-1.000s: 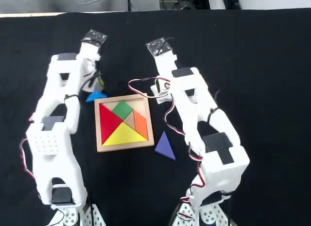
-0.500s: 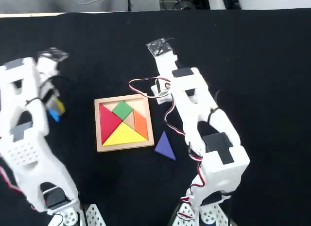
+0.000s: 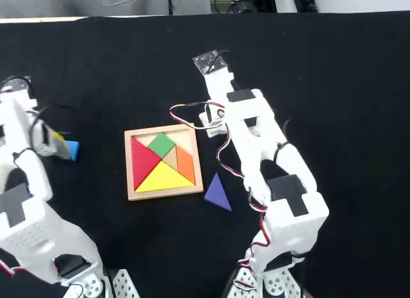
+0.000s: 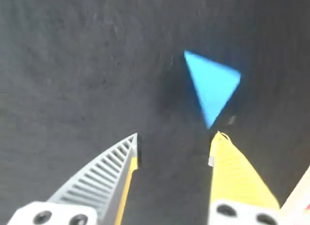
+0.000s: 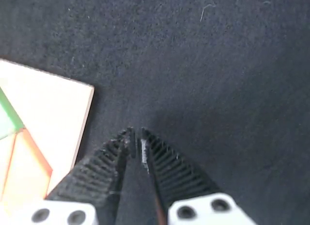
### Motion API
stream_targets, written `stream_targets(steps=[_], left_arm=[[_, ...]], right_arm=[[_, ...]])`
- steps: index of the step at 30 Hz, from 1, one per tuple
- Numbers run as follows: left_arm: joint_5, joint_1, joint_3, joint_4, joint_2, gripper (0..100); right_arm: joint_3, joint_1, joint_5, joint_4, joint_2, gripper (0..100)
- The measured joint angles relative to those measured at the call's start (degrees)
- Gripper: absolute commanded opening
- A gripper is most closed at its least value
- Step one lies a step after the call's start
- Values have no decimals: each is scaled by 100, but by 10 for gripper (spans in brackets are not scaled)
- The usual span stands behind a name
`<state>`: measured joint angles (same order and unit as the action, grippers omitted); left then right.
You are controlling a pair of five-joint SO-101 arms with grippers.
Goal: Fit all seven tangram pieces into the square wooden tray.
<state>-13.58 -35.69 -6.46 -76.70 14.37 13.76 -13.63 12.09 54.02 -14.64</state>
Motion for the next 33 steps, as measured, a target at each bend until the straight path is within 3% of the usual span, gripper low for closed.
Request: stream_targets(steps=[4,8,13,19,28,33], left_arm=[[1582,448,-958,862,-220,242],[2295,721,-1820,1530,-677,242],[2558,756,-2558,2048,-1767,242],[3244,765,-2901,2347,-2101,242],[3727,765,-2110,2629,-712,242],[3727,765,-1582,2479,-334,242]], right_arm=[[-18,79,396,1037,703,11],[721,255,404,879,1987,11],[2505,255,422,369,4097,19],[3007,35,440,1055,4607,172],[3420,0,615,1231,4422,172],[3982,0,1081,1231,4422,82]])
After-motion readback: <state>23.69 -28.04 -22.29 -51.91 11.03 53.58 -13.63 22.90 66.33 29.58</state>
